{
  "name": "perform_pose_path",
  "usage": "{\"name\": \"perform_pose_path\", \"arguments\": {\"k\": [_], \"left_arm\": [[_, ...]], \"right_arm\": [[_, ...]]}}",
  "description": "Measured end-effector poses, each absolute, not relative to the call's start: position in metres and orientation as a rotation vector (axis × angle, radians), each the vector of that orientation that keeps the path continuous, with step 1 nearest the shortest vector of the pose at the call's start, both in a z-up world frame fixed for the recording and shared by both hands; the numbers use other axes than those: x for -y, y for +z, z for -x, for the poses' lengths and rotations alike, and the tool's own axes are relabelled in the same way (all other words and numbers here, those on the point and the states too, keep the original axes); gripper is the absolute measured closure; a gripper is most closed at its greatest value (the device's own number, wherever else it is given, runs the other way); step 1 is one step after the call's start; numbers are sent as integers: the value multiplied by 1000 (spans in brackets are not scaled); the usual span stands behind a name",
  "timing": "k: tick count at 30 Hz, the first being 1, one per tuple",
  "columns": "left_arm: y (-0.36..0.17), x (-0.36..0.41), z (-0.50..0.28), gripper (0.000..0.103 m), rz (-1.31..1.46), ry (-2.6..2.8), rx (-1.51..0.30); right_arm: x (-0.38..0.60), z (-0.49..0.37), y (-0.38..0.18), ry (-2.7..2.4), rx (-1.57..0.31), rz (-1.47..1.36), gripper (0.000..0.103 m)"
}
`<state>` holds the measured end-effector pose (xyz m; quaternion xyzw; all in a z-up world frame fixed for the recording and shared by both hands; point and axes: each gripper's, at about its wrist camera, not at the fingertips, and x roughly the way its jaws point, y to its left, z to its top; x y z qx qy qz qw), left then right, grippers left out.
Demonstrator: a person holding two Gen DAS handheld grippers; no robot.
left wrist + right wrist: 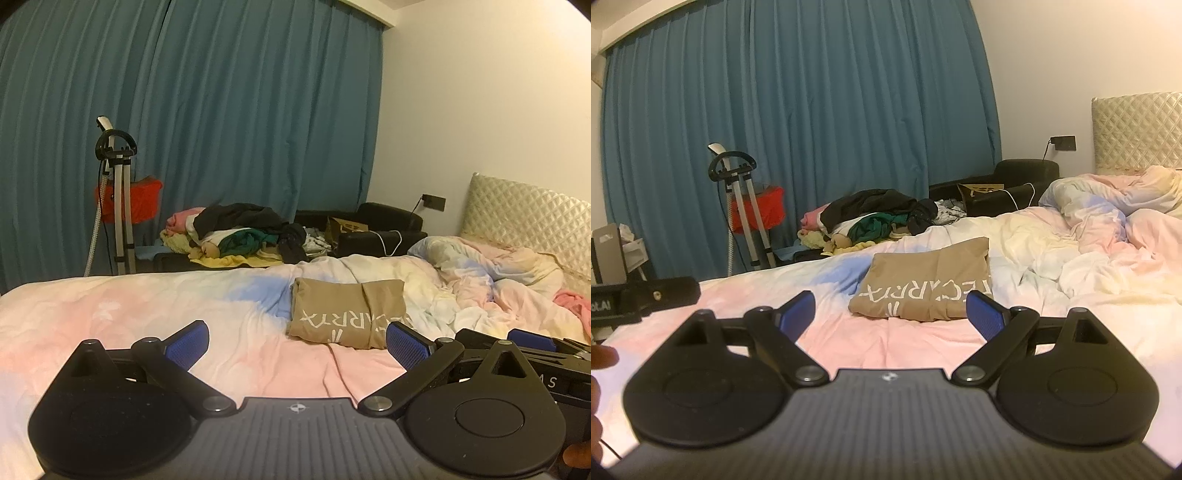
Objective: Fold clothes
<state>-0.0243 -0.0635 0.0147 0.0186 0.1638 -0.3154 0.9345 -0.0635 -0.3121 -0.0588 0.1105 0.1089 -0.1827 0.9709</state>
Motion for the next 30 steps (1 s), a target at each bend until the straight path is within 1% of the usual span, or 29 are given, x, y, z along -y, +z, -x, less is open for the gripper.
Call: {"name": "perform_pose_path", "arguments": {"k": [11,30], "left_arm": [[14,65,34,0,-34,-642,-311],[9,62,34,0,-28,-631,-352]], "right_arm": [[305,65,-60,-363,-226,-178,13],[302,64,-62,-380,-245,-168,13]]}}
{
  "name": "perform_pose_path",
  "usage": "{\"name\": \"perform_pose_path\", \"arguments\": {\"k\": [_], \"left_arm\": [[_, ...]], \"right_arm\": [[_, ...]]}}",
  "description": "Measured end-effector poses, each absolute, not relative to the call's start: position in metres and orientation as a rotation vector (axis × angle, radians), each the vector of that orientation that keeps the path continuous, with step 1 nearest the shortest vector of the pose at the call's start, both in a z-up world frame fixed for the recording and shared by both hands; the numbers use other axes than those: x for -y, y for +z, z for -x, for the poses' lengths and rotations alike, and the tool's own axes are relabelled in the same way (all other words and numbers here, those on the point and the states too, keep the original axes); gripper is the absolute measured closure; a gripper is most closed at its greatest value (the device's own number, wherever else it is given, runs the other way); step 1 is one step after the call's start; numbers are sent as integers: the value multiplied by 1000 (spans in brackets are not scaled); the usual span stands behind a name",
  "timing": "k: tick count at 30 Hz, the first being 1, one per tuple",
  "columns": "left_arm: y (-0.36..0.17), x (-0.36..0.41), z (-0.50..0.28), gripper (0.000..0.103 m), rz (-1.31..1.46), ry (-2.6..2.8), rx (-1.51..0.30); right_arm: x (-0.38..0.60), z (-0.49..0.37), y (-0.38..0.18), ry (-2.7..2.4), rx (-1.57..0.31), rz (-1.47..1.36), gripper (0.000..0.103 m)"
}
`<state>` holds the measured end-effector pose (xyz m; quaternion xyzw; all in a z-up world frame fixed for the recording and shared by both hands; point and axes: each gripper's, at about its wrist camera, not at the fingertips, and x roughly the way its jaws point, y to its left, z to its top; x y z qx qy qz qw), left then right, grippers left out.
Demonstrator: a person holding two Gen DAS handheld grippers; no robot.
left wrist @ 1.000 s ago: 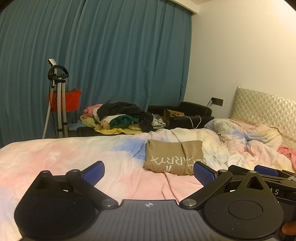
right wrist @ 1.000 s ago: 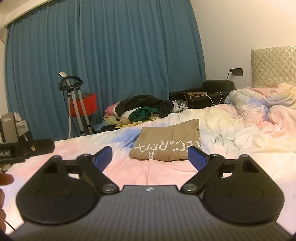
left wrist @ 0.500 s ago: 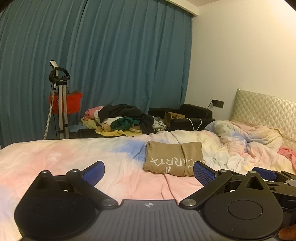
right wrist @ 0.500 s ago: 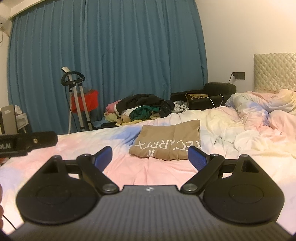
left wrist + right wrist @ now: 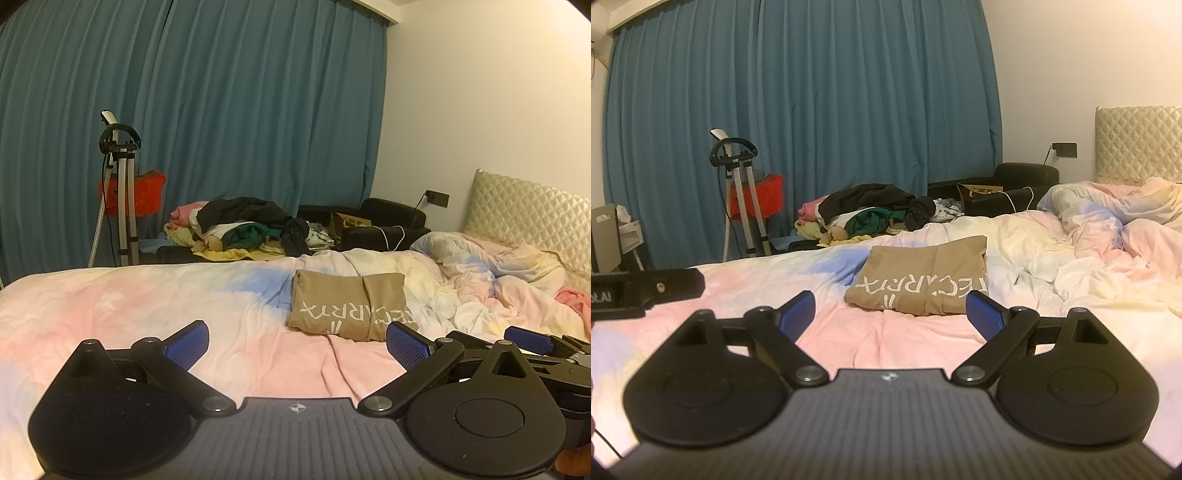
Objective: Fold clothes
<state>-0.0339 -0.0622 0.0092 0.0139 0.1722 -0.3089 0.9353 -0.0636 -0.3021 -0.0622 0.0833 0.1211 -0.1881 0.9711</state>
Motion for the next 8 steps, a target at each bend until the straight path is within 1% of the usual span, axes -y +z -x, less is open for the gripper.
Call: {"name": "perform_pose_path", "arguments": {"k": [8], "left_arm": [[8,64,37,0,-33,-632,-352]], "right_arm": [[299,63,-63,-374,-251,-168,13]]}}
